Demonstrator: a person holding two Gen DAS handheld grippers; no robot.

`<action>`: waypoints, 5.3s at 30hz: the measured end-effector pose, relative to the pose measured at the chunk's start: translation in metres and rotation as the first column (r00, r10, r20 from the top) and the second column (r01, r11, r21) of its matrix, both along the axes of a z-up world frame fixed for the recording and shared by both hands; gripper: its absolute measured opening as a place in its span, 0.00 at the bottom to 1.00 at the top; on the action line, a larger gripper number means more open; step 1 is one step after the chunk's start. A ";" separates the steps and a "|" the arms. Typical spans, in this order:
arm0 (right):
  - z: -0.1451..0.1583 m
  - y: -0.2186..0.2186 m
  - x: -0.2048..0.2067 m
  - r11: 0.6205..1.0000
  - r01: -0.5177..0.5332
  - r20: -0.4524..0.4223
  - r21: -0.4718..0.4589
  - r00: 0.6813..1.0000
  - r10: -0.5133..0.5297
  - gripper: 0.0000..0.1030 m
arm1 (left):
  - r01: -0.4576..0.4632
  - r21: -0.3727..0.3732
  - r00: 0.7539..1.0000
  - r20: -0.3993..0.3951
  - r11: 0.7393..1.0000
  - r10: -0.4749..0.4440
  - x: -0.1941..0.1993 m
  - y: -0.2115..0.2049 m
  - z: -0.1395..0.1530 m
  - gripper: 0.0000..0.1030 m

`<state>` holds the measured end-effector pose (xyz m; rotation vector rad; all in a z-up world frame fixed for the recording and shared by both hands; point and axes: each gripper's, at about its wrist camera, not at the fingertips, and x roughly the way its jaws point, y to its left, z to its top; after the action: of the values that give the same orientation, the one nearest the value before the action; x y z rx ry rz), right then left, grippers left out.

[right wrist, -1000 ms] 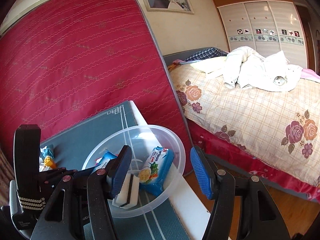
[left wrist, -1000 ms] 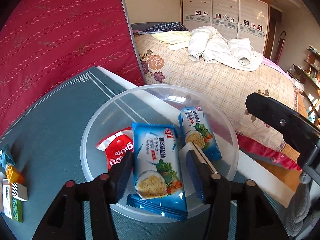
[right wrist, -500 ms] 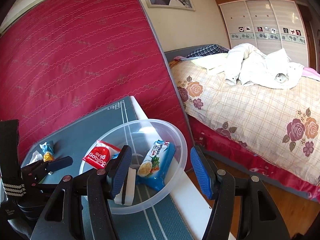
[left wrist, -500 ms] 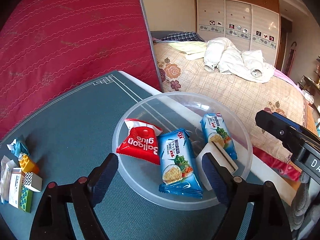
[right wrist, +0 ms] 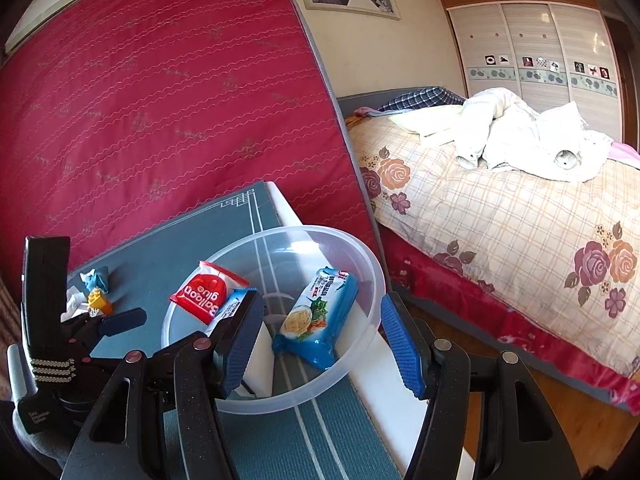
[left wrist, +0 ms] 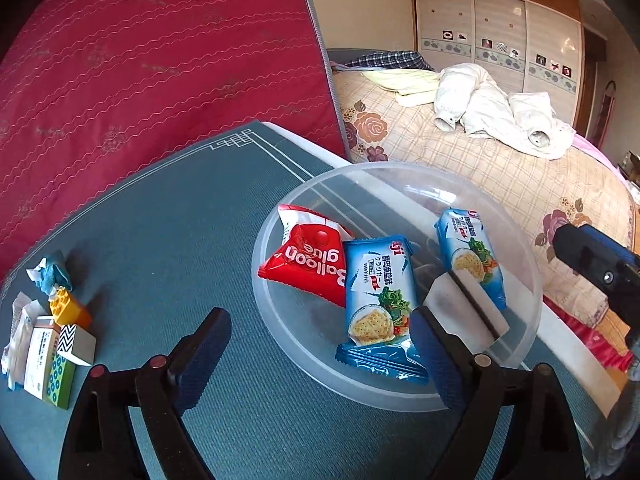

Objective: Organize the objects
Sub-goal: 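Carry the cracker packet with the left gripper and release it into the bowl, then move both grippers back over the remaining items on the table, then grasp the black-and-white zigzag block with the right gripper while the left gripper grasps the white medicine box, then carry the zigzag block over the clear bowl and release it with the right gripper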

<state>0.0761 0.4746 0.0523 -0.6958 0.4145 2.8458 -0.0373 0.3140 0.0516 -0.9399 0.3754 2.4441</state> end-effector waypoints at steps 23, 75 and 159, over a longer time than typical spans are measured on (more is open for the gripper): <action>-0.007 -0.061 -0.006 0.989 -0.130 0.070 0.068 0.990 0.125 0.63 | -0.178 0.013 0.984 -0.010 0.984 0.178 0.000 -0.080 0.003 0.99; -0.041 -0.321 -0.179 0.839 -0.541 0.306 -0.052 0.792 0.529 0.54 | -0.583 0.058 0.812 0.090 0.810 0.577 -0.019 -0.313 -0.037 0.99; -0.058 -0.274 -0.137 0.871 -0.474 0.224 -0.128 0.842 0.491 0.34 | -0.533 0.066 0.843 0.127 0.844 0.522 -0.056 -0.290 -0.030 0.66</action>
<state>-0.0608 0.2010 -0.0058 -1.3282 0.3320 3.1457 -0.0936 0.0245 0.0219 -1.2544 -0.0624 2.8505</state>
